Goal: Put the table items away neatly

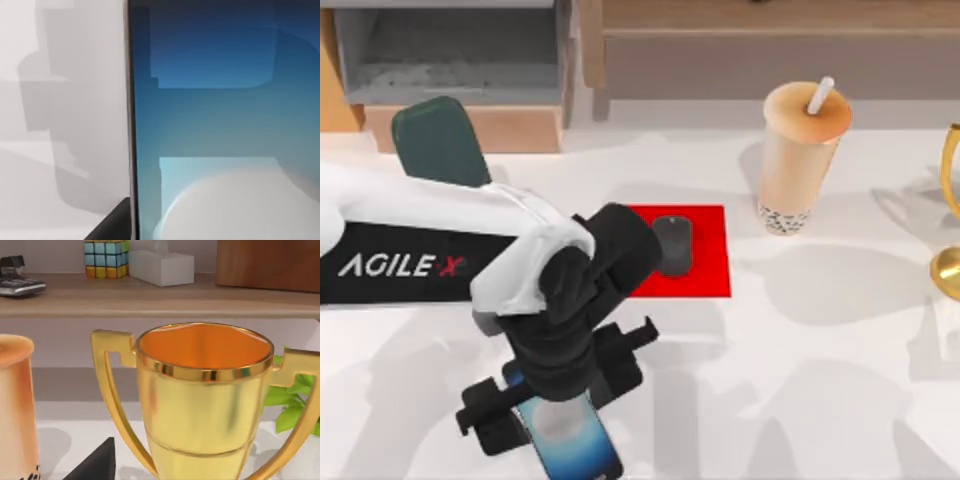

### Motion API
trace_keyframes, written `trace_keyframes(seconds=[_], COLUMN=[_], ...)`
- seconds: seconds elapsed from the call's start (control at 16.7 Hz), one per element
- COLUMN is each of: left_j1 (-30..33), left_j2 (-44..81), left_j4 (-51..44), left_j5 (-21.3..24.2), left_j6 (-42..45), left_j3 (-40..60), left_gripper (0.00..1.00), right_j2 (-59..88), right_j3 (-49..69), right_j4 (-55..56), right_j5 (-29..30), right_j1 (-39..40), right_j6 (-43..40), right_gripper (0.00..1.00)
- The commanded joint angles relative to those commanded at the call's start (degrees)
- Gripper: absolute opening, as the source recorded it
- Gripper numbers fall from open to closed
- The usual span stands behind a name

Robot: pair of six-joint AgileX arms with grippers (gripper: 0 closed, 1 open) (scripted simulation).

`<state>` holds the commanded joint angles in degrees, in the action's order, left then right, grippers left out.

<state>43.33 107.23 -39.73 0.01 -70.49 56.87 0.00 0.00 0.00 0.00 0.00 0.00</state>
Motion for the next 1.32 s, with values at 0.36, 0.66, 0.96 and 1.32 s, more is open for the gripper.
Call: trace_keyframes(seconds=[0.36, 0.66, 0.96, 1.32], left_j1=[-0.1, -0.1, -0.1, 3.7], left_j2=[-2.1, -4.9, -5.2, -11.2], left_j4=[-2.5, -8.2, -9.1, -5.1], left_j5=[-0.1, -0.2, -0.2, -9.6], left_j6=[0.9, 0.8, 0.9, 3.1], left_j3=[0.6, 3.4, 3.8, 1.4], left_gripper=[0.0, 0.0, 0.0, 0.0], right_j2=[0.0, 0.0, 0.0, 0.0], right_j3=[0.0, 0.0, 0.0, 0.0], right_j4=[0.0, 0.0, 0.0, 0.0], right_j5=[0.0, 0.0, 0.0, 0.0], right_j1=[0.0, 0.0, 0.0, 0.0], right_j6=[0.0, 0.0, 0.0, 0.0], right_gripper=[1.0, 1.0, 1.0, 1.0])
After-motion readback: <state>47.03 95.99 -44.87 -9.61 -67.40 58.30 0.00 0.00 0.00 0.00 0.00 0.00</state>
